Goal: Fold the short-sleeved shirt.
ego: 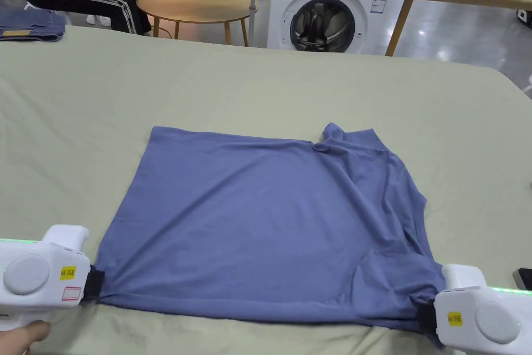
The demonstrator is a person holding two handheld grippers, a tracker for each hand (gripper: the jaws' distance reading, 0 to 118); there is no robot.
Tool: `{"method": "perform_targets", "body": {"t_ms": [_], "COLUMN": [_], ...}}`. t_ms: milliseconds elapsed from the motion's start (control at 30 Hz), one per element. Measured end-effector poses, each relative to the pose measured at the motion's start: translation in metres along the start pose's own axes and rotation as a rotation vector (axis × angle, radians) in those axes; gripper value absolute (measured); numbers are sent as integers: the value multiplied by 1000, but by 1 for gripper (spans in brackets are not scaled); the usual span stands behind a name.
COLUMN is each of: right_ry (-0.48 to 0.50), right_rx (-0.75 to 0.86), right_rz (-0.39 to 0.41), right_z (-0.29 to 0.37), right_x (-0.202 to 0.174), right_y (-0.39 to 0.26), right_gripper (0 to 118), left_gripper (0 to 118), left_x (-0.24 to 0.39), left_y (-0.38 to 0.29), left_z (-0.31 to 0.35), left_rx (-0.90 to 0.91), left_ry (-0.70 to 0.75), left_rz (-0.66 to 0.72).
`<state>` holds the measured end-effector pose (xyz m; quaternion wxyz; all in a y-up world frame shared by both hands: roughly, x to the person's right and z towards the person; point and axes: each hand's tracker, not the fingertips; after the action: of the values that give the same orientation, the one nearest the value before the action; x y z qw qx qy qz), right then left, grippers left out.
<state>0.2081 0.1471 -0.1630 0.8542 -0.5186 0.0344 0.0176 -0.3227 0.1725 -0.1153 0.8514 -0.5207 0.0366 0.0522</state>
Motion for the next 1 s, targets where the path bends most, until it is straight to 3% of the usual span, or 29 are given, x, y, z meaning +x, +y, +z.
{"method": "perform_targets", "body": {"t_ms": [200,433,1000], "right_ry": [24,27,-10], "right_rx": [101,182,63], "right_rz": [-6,-22,-13], "right_z": [30,38,-92], "right_x": [4,0,-11], "right_y": [29,90,218], "right_gripper": [5,5,5], "left_gripper": [1,1,1], "left_x": [-5,-12,-26], "left_y": [30,91,206], "left_z": [32,24,-86], "left_rx": [123,181,76], "left_ry": [-45,-64,-59], "left_rz": [44,70,157]}}
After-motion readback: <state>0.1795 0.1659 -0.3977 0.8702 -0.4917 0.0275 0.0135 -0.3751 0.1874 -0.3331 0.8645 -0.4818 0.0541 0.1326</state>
